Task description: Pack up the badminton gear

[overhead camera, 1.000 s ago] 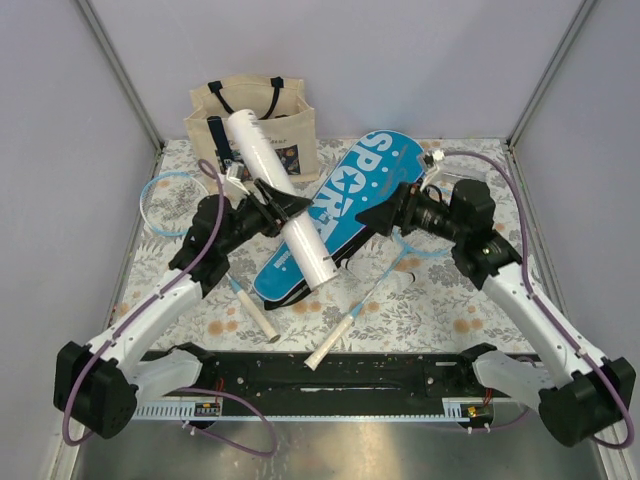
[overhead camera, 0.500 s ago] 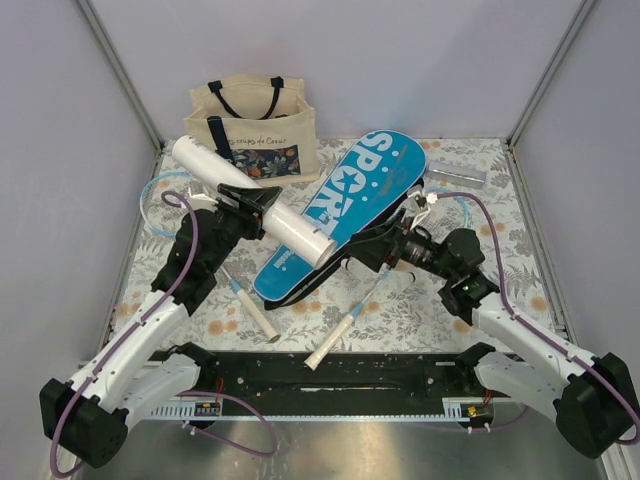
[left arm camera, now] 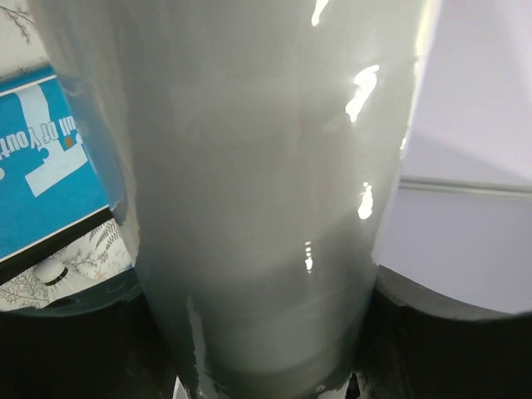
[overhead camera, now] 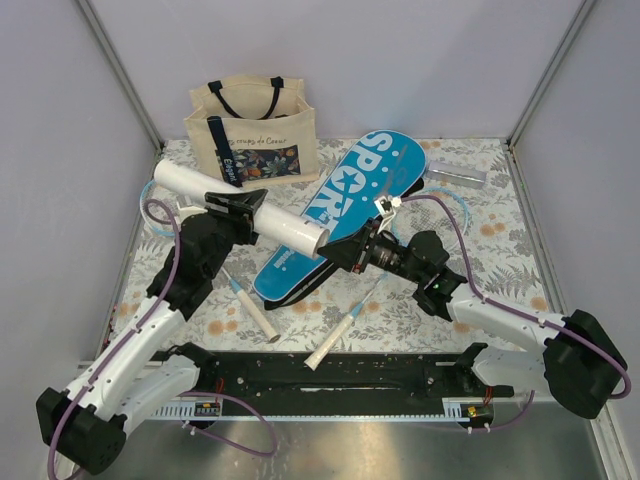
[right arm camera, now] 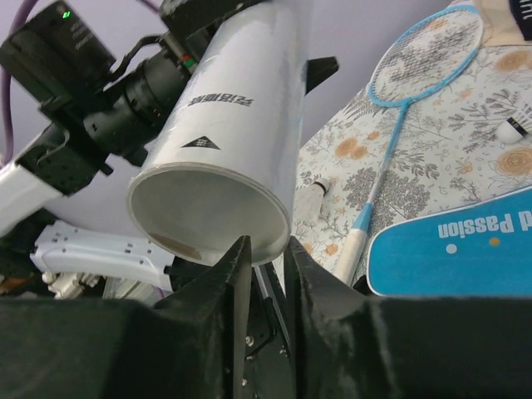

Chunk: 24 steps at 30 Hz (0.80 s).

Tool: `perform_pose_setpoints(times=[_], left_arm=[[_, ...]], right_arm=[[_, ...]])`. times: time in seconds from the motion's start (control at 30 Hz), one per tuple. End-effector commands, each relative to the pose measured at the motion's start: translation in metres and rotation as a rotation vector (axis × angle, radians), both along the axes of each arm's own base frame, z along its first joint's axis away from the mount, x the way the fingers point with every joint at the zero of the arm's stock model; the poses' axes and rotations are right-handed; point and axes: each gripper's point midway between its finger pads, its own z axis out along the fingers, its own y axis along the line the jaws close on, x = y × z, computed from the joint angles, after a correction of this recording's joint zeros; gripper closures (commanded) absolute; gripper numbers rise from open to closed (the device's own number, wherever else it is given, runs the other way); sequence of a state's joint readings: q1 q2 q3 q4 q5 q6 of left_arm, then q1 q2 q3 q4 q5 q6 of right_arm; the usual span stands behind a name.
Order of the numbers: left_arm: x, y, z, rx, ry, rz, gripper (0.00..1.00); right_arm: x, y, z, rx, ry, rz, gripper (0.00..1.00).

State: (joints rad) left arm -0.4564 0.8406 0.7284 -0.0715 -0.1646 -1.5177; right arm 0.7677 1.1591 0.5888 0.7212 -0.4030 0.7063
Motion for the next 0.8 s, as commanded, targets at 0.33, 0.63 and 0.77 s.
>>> perform_pose_setpoints(times=[0.33, 0.63, 0.77], left_arm=[[-0.006, 0.033, 0.013, 0.006, 0.014, 0.157, 0.43], [-0.003, 0.049, 0.011, 0.07, 0.013, 0.235, 0.5], [-0.002, 0.053, 0.008, 0.075, 0.021, 0.25, 0.5]], right_arm=[[0.031, -0.009, 0.023, 0.095, 0.036, -0.188, 1.0], [0.037, -0.029, 0.009, 0.016, 0.067, -0.293, 1.0], [0.037, -0.042, 0.008, 0.019, 0.063, -0.339, 1.0]])
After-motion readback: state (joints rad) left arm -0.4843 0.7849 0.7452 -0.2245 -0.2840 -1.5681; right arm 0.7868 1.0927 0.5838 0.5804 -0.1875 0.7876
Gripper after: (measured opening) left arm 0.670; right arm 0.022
